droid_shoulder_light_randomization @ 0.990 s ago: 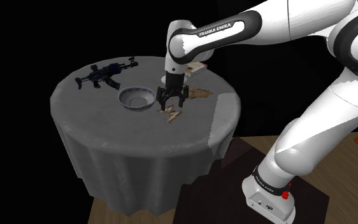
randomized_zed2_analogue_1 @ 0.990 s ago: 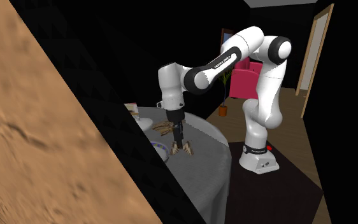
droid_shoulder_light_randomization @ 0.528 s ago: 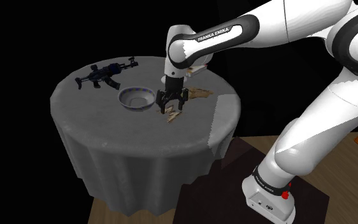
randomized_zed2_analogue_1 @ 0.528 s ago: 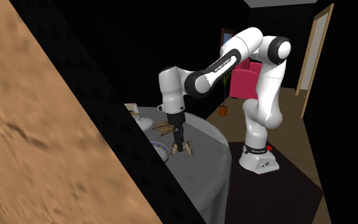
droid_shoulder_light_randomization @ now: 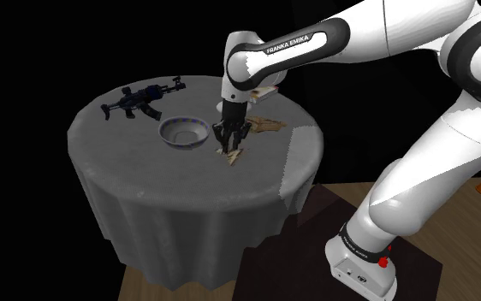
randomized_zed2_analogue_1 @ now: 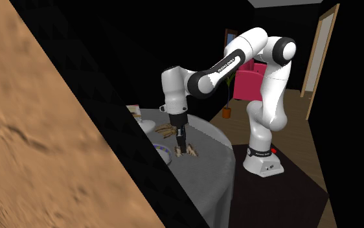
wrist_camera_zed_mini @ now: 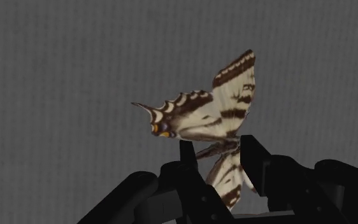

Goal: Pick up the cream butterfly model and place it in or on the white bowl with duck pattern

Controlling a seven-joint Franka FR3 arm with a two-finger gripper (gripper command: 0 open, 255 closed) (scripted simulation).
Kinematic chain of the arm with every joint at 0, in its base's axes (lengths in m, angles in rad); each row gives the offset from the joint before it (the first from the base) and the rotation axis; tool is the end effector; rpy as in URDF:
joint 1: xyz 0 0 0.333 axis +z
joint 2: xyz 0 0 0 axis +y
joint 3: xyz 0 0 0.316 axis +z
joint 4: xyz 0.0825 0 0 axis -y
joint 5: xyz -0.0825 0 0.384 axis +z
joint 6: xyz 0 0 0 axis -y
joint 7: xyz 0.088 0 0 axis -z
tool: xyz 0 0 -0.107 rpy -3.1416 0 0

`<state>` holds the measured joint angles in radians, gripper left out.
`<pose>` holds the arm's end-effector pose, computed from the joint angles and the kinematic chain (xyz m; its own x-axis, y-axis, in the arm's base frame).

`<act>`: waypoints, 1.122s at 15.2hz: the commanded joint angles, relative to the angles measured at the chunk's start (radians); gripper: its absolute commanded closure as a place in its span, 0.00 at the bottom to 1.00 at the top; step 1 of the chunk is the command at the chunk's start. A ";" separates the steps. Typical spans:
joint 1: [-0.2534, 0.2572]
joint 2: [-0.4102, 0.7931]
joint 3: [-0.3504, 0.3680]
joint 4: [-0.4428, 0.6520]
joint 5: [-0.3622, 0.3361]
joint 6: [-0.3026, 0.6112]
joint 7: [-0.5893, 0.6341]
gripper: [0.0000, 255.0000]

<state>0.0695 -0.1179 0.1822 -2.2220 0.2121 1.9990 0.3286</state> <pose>0.4755 0.1367 0.4166 0.9734 -0.1656 -0.1586 -0.1848 -0.9760 -0.1152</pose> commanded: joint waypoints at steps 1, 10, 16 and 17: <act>0.003 0.006 0.004 -0.005 0.001 -0.002 0.001 1.00; 0.001 -0.024 -0.002 0.046 -0.002 -0.082 0.010 1.00; -0.012 -0.161 0.066 -0.084 -0.006 0.005 0.490 0.00; -0.031 -0.210 0.124 -0.129 -0.016 0.040 0.744 0.00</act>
<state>0.0510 -0.2783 0.2609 -2.3047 0.2032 2.0010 0.7538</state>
